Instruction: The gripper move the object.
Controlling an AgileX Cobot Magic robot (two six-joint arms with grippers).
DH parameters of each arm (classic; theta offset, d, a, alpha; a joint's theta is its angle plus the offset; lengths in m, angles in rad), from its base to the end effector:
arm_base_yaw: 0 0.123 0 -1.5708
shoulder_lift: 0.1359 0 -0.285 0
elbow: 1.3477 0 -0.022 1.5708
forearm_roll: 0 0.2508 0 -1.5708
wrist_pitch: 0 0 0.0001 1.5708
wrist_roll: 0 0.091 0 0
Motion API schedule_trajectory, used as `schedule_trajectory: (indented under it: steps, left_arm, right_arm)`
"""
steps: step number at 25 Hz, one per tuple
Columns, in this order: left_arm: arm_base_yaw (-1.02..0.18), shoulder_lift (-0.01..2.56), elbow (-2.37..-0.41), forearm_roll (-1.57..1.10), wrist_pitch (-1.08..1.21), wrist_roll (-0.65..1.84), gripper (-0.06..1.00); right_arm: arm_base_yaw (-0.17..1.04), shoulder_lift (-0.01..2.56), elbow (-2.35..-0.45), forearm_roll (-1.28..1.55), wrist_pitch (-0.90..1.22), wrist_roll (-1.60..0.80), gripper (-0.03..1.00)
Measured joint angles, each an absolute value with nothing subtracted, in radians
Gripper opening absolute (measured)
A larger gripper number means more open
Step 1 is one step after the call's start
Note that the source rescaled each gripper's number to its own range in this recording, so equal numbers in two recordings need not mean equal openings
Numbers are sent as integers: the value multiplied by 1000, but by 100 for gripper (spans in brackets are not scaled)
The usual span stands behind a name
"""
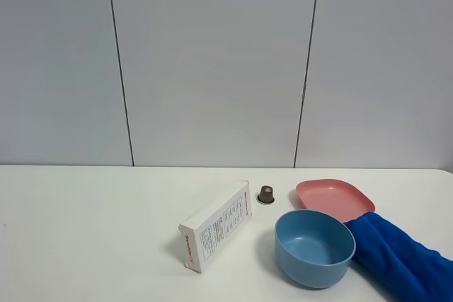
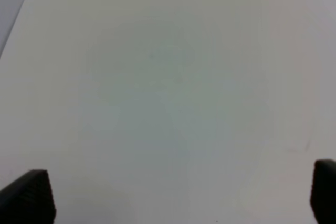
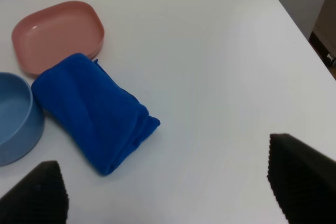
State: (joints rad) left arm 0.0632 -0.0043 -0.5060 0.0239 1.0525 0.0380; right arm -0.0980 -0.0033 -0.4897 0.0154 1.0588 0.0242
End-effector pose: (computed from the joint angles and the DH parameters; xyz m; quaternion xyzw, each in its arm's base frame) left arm -0.0060 0.0015 0.2796 -0.0112 0.8482 0.0387 0.5281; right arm -0.0039 0.0016 0.2746 0.0519 0.8530 -0.0115 0.5193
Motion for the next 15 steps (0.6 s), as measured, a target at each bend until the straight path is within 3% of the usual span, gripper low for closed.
schedule_trajectory:
  steps: [15]
  left_arm:
    - [63, -4, -506, 24, 1052, 38, 100]
  right_arm:
    - [-98, -3, -490, 15, 1059, 24, 90]
